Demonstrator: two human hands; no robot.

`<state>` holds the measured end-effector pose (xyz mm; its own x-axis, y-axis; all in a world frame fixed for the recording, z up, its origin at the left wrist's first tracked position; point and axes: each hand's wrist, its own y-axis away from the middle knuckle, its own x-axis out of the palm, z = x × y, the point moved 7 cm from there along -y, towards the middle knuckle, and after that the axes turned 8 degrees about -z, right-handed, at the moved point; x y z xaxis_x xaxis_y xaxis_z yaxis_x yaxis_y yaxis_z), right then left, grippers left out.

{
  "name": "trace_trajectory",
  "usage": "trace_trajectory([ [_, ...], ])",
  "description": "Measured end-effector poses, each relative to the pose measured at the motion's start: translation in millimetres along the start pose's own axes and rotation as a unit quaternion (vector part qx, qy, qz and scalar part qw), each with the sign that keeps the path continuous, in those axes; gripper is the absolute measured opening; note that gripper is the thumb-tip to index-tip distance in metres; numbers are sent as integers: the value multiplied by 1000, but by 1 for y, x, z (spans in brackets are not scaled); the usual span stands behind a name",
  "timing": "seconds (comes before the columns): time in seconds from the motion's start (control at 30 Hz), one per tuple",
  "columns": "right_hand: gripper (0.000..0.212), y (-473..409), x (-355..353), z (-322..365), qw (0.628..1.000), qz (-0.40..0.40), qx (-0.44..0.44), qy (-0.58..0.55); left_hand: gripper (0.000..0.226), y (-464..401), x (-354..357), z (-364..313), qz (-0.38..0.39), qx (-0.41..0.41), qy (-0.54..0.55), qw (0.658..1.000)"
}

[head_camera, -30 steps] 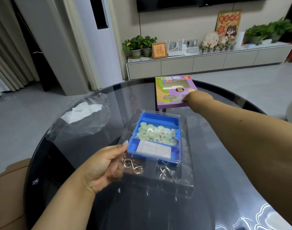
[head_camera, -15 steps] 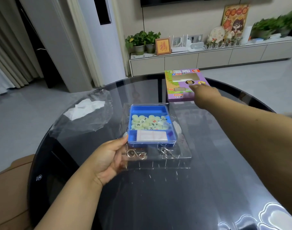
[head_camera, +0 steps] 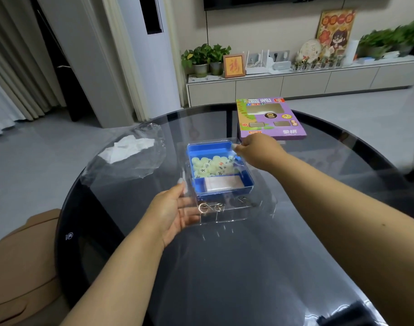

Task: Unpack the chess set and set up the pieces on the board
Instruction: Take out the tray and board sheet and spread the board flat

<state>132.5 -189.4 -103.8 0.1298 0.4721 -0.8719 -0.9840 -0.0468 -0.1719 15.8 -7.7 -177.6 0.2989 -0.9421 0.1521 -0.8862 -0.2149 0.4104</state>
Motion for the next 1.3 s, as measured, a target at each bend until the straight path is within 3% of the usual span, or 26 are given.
trace_trajectory([
  [0.13,42,26,-1,14,995,99,-28,-7,29,0,0,-1,-16,20,-6,1000],
  [0.27,43,62,-2,21,971,140,-97,166,26,1,0,-2,-24,39,-12,999],
  [0.37,41,77,8,20,955,163,-111,223,28,0,-1,-1,-33,43,-13,998],
  [0.47,48,79,15,18,954,210,-103,189,31,1,-1,-1,-39,43,-9,998],
  [0.6,25,76,13,13,955,257,-102,105,29,2,-2,-1,-42,49,-3,998],
  [0.7,13,69,1,5,971,229,-70,-1,29,2,-1,0,-43,50,1,998],
  [0.8,5,44,-19,-16,988,125,-3,-88,29,1,-1,0,-43,51,0,998],
  [0.9,15,16,-38,-53,998,-37,45,-19,27,2,-1,0,-38,52,1,998],
  [0.97,24,8,-38,-79,993,-84,76,43,25,3,-1,-1,-35,52,2,998],
  [1.1,42,4,-8,-107,990,-43,41,128,25,1,0,-1,-29,50,17,998],
  [1.23,40,9,22,-114,989,7,-22,145,26,0,0,-1,-27,49,15,998],
  [1.3,48,5,29,-121,984,43,-27,170,25,1,0,-1,-27,49,17,998],
])
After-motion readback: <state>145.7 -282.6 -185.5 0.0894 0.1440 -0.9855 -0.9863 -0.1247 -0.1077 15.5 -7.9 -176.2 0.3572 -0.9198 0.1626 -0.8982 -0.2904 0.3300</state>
